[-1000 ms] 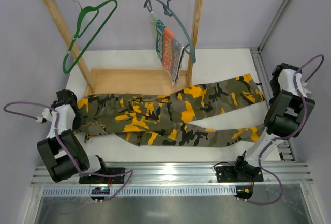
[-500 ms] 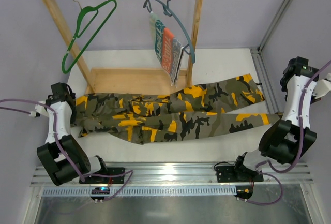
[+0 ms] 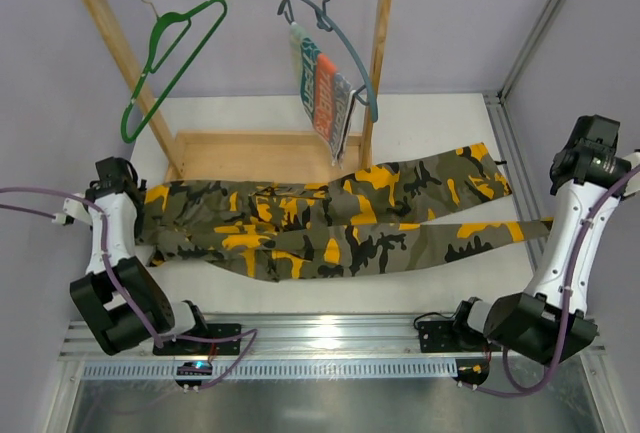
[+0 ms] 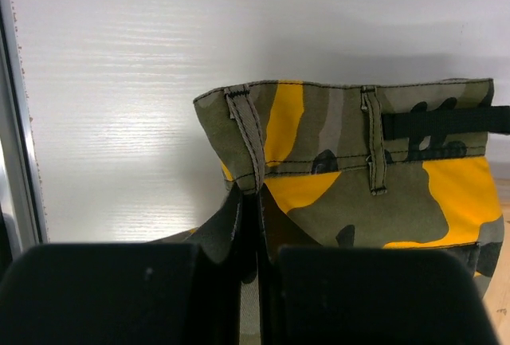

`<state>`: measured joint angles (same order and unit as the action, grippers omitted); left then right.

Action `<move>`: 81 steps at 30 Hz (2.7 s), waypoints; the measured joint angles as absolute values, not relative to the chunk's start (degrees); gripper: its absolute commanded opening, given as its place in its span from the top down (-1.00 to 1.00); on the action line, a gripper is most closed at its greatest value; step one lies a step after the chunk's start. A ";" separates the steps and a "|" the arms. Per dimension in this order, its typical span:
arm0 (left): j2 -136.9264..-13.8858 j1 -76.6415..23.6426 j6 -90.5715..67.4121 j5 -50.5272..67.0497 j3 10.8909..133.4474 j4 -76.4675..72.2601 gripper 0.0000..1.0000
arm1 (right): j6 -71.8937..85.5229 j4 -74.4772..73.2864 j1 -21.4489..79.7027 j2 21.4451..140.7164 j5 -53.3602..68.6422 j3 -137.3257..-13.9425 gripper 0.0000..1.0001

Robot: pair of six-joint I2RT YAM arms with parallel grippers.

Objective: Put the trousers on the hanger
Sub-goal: Fold the trousers

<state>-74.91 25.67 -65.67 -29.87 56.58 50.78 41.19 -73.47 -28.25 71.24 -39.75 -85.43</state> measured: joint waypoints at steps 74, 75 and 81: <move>-85.62 25.93 -68.62 -28.84 58.81 43.51 0.99 | 36.84 -32.97 -25.89 98.39 -21.19 -58.30 0.68; -85.62 25.89 -68.64 -28.84 58.81 43.51 0.99 | 36.75 -32.88 -25.87 98.41 -21.50 -58.30 0.81; -85.62 25.61 -68.73 -28.86 58.87 43.59 0.99 | 37.01 -35.31 -25.87 98.63 -25.02 -58.63 0.93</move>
